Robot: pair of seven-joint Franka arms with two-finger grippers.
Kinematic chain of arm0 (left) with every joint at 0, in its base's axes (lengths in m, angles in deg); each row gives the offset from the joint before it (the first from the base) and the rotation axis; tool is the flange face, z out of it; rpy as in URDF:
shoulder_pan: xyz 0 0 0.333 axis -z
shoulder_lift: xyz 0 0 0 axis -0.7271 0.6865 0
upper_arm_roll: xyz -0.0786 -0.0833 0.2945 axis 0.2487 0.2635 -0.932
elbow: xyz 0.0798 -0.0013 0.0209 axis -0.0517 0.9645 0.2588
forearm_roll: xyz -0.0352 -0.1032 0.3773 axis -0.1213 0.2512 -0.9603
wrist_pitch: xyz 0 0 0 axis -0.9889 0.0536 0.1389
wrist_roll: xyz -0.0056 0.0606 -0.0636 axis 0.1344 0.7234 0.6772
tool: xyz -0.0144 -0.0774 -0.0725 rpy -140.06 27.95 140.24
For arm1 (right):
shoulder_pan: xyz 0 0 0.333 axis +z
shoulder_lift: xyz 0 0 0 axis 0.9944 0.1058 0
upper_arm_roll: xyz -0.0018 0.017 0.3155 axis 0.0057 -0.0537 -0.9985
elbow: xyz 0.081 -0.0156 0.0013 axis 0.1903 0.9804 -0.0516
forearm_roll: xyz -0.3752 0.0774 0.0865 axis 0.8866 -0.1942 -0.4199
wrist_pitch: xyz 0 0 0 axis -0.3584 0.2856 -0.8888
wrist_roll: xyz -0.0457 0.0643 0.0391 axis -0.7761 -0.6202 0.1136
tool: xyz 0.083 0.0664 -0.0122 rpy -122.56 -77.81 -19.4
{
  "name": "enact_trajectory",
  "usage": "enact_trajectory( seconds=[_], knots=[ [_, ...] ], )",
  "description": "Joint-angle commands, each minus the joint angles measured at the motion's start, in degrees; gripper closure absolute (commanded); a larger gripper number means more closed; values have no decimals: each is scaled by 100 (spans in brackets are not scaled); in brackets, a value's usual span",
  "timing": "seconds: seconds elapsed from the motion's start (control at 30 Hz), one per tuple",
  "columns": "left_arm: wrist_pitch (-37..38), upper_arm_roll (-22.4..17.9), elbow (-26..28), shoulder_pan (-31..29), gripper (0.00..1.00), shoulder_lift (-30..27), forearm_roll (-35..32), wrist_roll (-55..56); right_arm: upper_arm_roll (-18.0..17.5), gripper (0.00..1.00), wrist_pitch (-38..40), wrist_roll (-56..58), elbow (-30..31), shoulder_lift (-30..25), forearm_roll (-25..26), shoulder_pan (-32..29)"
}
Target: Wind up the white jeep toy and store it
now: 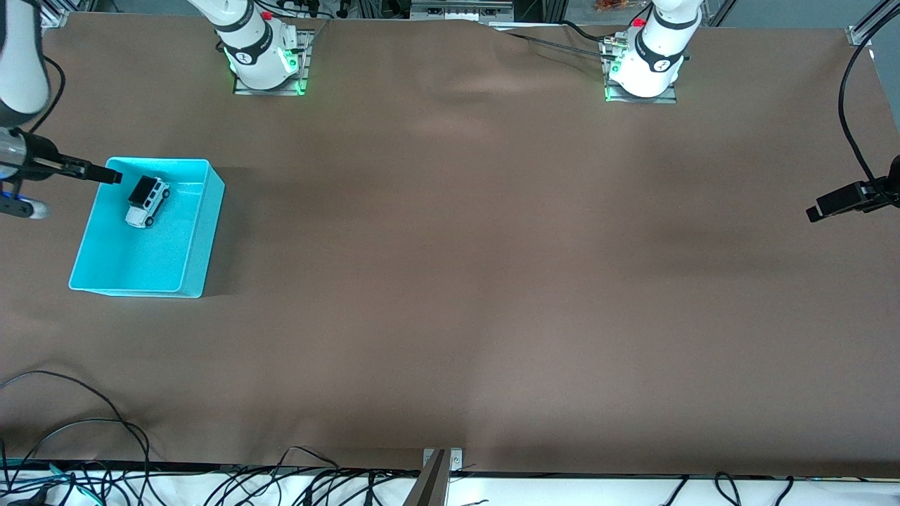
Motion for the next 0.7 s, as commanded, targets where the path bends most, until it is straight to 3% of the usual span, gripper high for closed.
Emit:
enact_trajectory(
  seconds=[0.0,0.43,0.67],
  knots=[
    [281,33,-66,-23,0,-50,138,-115,-343,0,406,8,-578,-73,-327,-377],
    [377,50,-22,-14,0,-50,102,-123,-1019,0,564,-396,-825,-539,-345,-605],
    [676,121,-31,82,0,-103,76,-106,-1573,0,863,-906,-1378,-513,-336,-605]
  ],
)
